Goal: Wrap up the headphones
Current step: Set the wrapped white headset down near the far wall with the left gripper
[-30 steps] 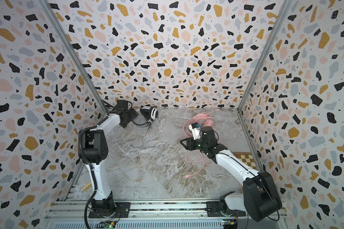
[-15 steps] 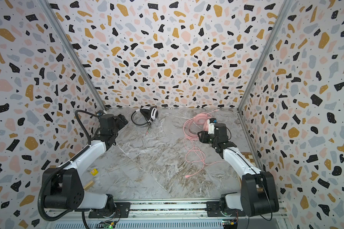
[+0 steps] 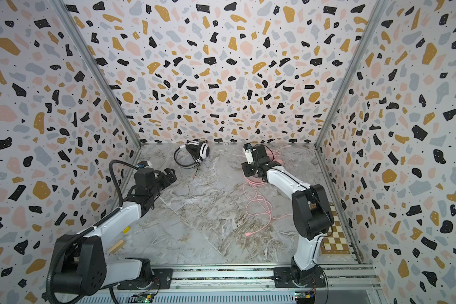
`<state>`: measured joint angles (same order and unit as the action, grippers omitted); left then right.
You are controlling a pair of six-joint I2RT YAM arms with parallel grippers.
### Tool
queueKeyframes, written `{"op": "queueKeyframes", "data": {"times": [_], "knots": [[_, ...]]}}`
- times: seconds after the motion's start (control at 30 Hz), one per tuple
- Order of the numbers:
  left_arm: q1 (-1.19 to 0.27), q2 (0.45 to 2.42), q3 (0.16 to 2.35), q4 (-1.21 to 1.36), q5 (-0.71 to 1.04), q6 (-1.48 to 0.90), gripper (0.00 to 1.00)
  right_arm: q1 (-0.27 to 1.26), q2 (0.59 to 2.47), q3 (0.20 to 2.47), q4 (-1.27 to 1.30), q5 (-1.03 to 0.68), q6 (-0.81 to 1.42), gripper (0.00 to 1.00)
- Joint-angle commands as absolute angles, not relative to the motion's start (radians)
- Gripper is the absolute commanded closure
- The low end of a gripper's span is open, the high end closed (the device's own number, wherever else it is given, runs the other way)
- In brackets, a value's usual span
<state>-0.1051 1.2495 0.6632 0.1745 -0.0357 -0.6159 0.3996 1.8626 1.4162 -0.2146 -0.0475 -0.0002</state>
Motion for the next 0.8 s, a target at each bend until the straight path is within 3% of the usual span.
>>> {"op": "queueKeyframes", "data": {"times": [0.0,0.23,0.4,0.5,0.57,0.63,0.77], "knots": [[-0.139,1.159,0.592,0.154,0.007,-0.555,0.00,0.385,1.922,1.506,-0.362,-0.009,-0.072,0.45],[-0.144,1.128,0.515,0.064,0.005,-0.406,0.00,0.404,2.053,1.640,-0.452,-0.007,-0.084,0.46],[-0.144,1.112,0.483,0.097,0.098,-0.433,0.01,0.414,2.082,1.615,-0.461,0.000,-0.063,0.50],[-0.146,1.102,0.480,0.084,0.127,-0.437,0.03,0.414,2.101,1.598,-0.444,-0.028,-0.051,0.62],[-0.154,1.082,0.476,0.078,0.132,-0.435,0.06,0.414,2.113,1.604,-0.445,-0.029,-0.049,0.82],[-0.169,1.058,0.478,0.064,0.132,-0.422,0.07,0.410,2.107,1.609,-0.444,-0.029,-0.045,0.95],[-0.190,1.036,0.497,0.047,0.138,-0.429,0.08,0.394,2.048,1.610,-0.418,-0.092,-0.026,0.99]]}}
